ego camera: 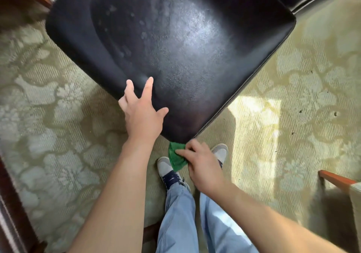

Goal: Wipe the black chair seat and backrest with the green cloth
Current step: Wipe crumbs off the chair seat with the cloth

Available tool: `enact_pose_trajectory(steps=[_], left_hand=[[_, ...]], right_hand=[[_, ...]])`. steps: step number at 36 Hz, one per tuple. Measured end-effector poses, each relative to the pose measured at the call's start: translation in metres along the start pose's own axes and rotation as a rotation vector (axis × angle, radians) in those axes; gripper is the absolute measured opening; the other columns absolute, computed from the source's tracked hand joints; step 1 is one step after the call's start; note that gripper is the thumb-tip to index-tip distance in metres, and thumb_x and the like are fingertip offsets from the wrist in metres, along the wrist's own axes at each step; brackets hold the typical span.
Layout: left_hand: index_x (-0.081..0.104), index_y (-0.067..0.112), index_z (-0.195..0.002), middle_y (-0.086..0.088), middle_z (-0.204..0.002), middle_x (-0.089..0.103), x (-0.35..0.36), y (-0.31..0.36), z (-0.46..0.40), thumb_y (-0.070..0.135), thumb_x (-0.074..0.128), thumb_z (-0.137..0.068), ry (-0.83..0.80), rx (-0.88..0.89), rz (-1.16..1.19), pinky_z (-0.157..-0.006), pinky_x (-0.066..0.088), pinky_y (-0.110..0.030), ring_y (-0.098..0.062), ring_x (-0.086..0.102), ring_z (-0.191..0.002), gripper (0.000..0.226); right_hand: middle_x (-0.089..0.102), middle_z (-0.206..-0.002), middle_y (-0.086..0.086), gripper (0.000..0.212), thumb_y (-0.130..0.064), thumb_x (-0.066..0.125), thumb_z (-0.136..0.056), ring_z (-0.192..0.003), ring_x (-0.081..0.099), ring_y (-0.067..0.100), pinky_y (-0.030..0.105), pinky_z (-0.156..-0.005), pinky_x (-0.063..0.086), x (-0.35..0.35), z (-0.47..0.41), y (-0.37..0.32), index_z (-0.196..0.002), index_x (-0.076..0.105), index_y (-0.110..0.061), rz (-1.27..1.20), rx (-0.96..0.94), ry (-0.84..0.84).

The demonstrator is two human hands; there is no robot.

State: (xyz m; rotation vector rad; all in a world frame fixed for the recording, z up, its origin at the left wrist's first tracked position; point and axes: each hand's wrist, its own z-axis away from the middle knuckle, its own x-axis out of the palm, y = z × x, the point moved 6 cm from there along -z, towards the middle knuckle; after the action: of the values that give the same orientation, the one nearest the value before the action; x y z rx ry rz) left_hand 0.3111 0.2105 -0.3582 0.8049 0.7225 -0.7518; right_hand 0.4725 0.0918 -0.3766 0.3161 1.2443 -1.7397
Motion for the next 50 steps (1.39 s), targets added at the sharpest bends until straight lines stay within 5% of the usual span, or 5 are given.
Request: enact_pose_trajectory(steps=[11, 23, 33, 44, 50], left_hand=[[0.03, 0.049, -0.151, -0.001, -0.162, 0.013, -0.004, 0.005, 0.008, 0.025, 0.065, -0.095, -0.006, 0.036, -0.06, -0.087, 0.042, -0.036, -0.029, 0.027, -0.136, 0.07], [0.031, 0.027, -0.153, 0.003, -0.149, 0.034, -0.016, -0.001, 0.006, 0.017, 0.059, -0.097, 0.026, 0.027, 0.015, -0.093, 0.048, -0.043, -0.027, 0.035, -0.131, 0.064], [0.037, 0.028, -0.15, 0.005, -0.164, 0.014, -0.036, -0.003, -0.006, 0.012, 0.053, -0.099, 0.02, -0.055, 0.067, -0.103, 0.042, -0.04, -0.024, 0.021, -0.146, 0.056], [0.044, 0.026, -0.148, 0.006, -0.152, 0.037, -0.052, -0.004, -0.028, 0.012, 0.048, -0.102, -0.003, -0.103, 0.088, -0.102, 0.042, -0.036, -0.021, 0.037, -0.136, 0.048], [0.037, 0.028, -0.151, 0.004, -0.158, 0.026, -0.081, -0.02, -0.054, 0.016, 0.053, -0.1, 0.043, -0.201, 0.116, -0.098, 0.042, -0.037, -0.024, 0.03, -0.14, 0.055]], right_hand=[[0.053, -0.105, 0.004, 0.049, -0.01, 0.04, -0.08, -0.094, 0.052, 0.029, 0.038, -0.077, 0.048, -0.113, -0.04, 0.006, -0.119, 0.068, -0.021, -0.02, 0.046, 0.47], [0.048, -0.102, -0.005, 0.048, -0.008, 0.052, -0.082, -0.091, 0.043, 0.02, 0.041, -0.059, 0.051, -0.033, -0.04, -0.032, -0.119, 0.067, -0.033, 0.23, -0.126, -0.166], [0.052, -0.105, -0.006, 0.05, -0.01, 0.041, -0.081, -0.096, 0.046, 0.02, 0.038, -0.077, 0.05, -0.129, -0.096, -0.018, -0.119, 0.069, -0.027, 0.062, 0.031, 0.256], [0.049, -0.11, -0.005, 0.053, -0.003, 0.047, -0.086, -0.097, 0.044, 0.022, 0.038, -0.069, 0.049, -0.093, -0.112, -0.054, -0.121, 0.066, -0.039, 0.286, -0.214, -0.296], [0.055, -0.104, -0.004, 0.052, 0.0, 0.046, -0.08, -0.098, 0.053, 0.025, 0.04, -0.085, 0.05, -0.143, -0.17, -0.07, -0.116, 0.071, -0.028, 0.062, -0.141, 0.008]])
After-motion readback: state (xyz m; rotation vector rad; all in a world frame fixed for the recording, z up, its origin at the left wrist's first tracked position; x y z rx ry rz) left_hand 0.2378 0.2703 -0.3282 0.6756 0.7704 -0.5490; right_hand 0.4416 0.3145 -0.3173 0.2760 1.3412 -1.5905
